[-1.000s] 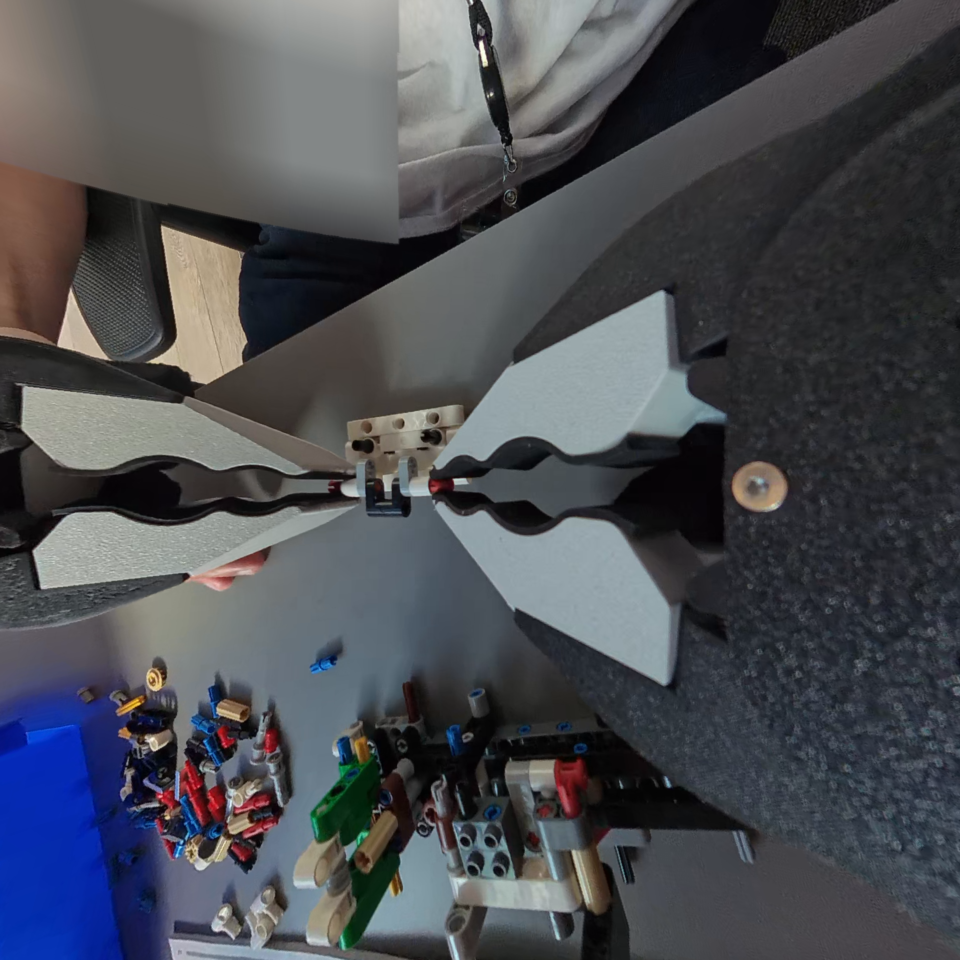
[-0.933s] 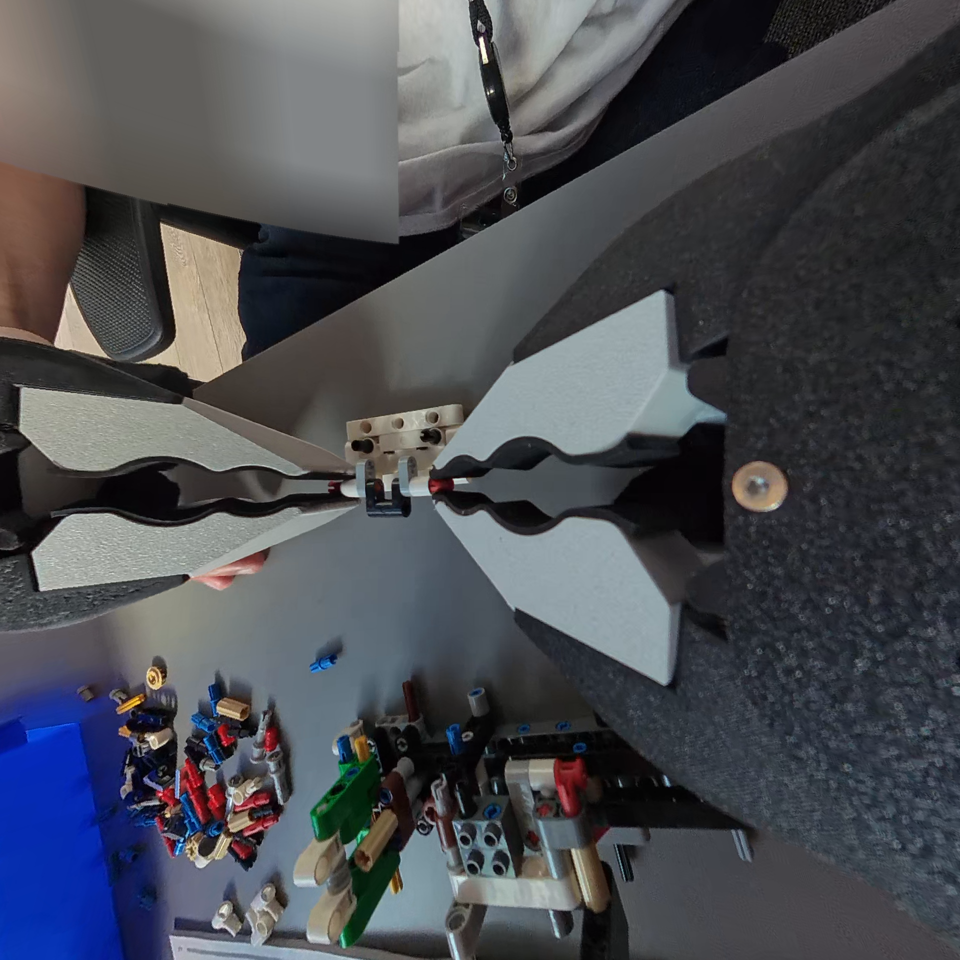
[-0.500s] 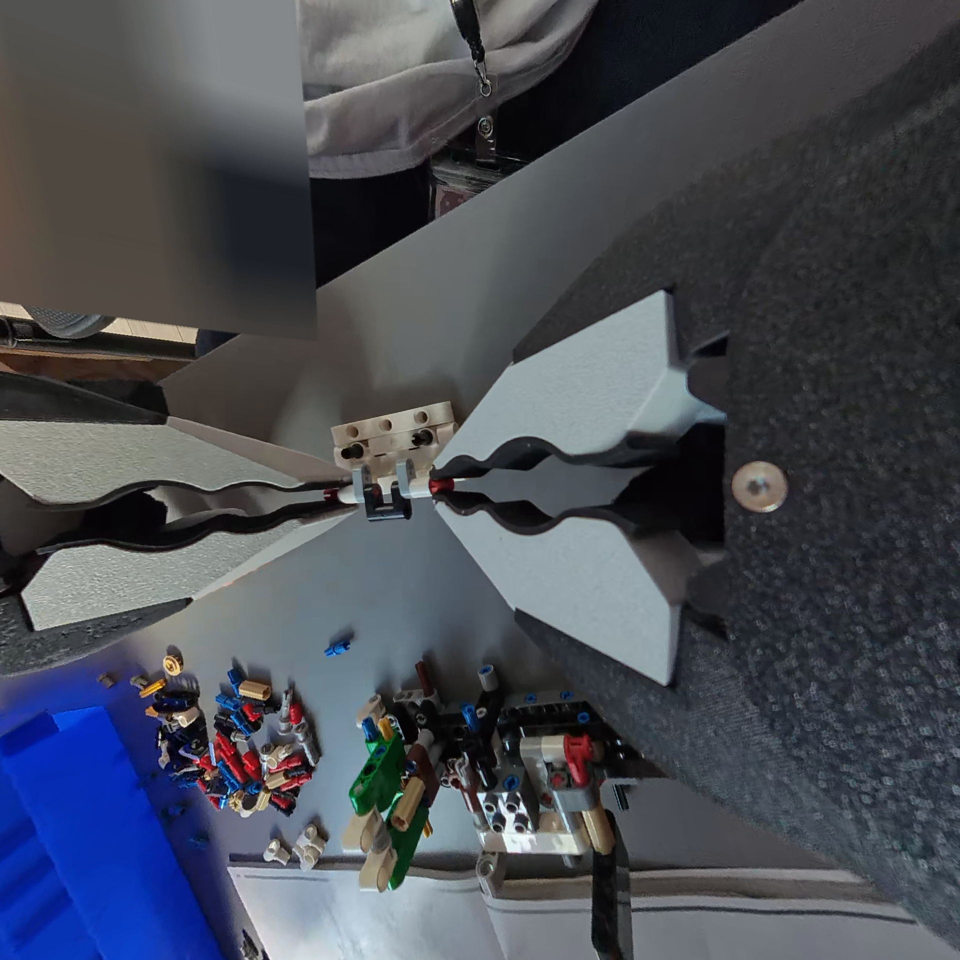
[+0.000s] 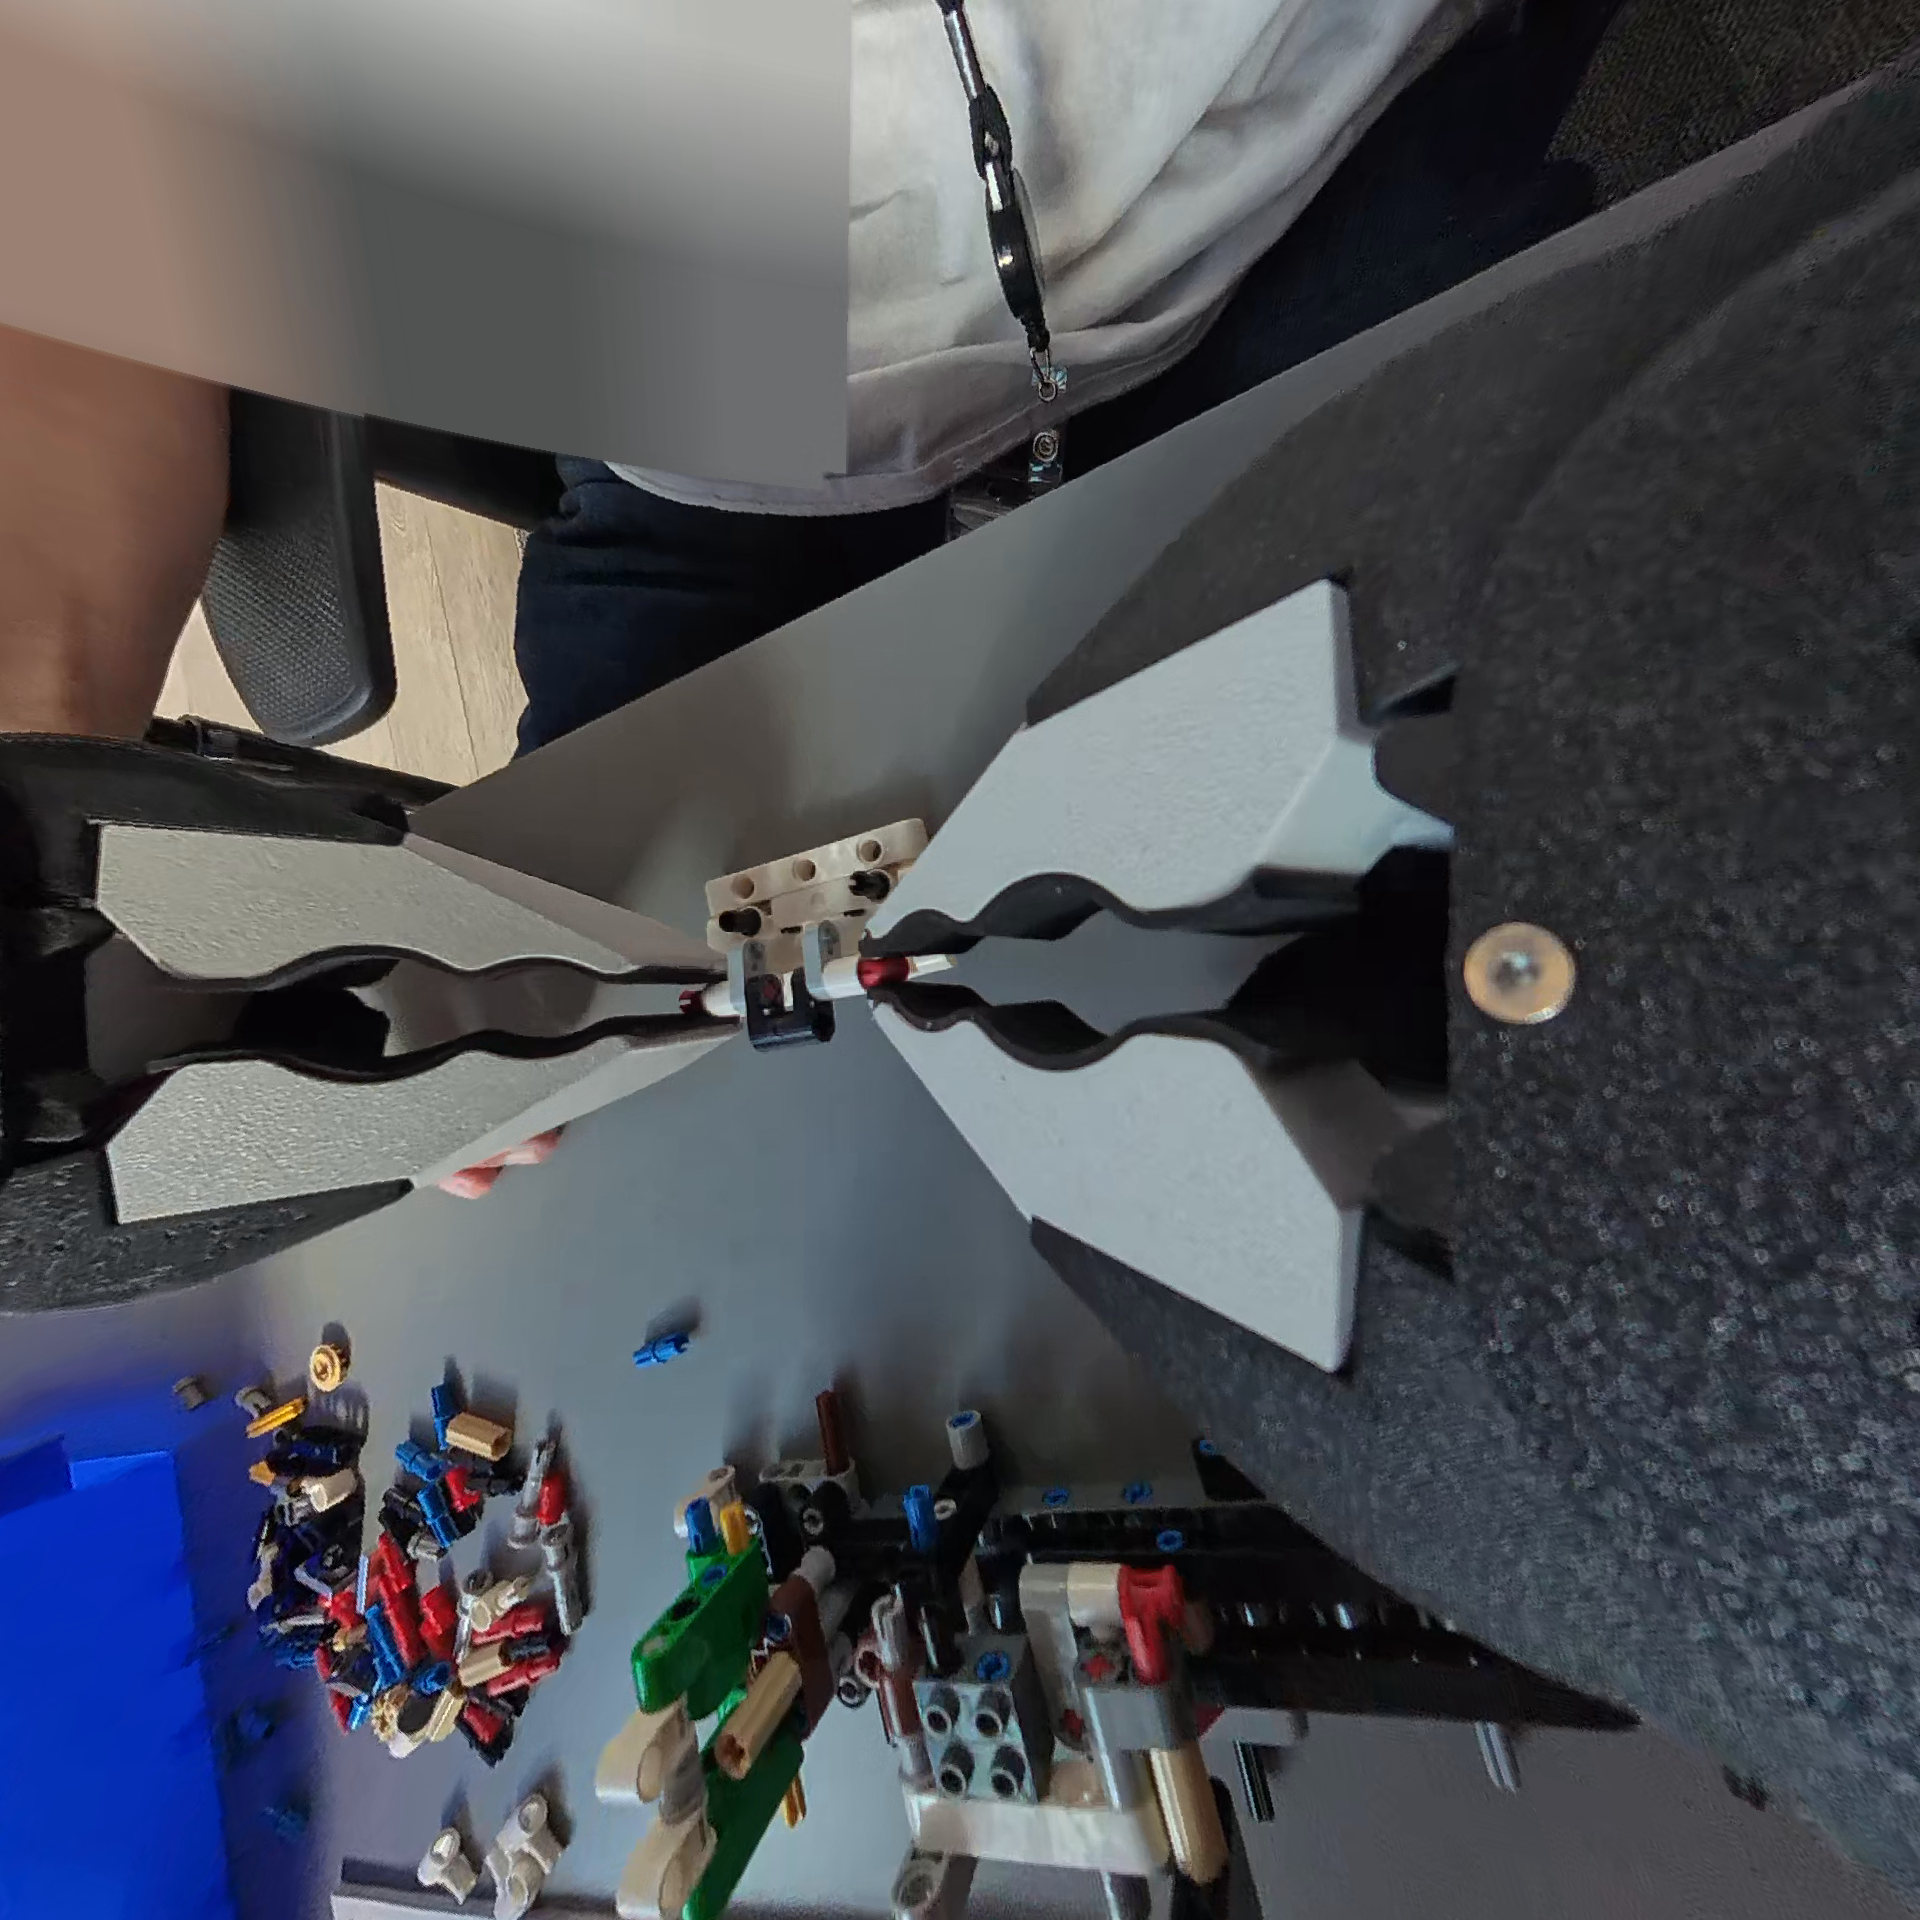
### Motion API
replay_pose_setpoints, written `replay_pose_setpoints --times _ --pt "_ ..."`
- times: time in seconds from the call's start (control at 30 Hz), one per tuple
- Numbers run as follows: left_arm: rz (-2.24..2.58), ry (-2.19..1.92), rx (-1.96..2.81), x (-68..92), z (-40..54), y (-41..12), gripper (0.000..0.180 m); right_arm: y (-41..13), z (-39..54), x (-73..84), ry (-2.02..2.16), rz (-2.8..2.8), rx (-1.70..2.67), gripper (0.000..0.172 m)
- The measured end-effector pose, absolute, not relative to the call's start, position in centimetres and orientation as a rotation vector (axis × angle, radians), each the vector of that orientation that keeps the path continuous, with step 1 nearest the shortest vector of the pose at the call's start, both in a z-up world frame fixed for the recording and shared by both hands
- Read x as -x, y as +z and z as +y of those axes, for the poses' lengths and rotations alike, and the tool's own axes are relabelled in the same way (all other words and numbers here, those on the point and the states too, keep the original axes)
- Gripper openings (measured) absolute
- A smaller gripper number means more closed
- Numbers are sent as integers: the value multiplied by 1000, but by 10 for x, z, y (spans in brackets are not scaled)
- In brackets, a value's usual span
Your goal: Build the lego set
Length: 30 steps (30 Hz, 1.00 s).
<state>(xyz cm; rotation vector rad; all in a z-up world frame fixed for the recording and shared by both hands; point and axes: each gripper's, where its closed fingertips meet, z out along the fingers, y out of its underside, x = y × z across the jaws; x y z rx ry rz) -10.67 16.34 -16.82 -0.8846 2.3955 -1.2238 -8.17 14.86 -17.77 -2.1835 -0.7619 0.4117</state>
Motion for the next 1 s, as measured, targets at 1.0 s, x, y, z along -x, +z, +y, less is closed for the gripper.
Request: replay_pose_setpoints --times 1.0 --pt "2430 -1188 872 110 163 -174 2 -177 148 85 436 -806 2173 5"
